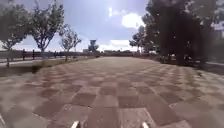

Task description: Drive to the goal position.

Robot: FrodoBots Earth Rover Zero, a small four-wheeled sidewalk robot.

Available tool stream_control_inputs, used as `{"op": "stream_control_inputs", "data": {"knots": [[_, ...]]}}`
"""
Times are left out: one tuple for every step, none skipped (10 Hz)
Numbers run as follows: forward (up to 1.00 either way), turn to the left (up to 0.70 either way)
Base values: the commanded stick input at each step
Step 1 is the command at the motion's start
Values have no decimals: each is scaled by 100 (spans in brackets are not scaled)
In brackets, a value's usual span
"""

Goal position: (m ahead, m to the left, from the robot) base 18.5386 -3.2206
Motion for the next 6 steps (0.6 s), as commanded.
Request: {"op": "stream_control_inputs", "data": {"knots": [[100, 0], [100, 0], [100, 0], [100, -8], [100, -40], [100, -30]]}}
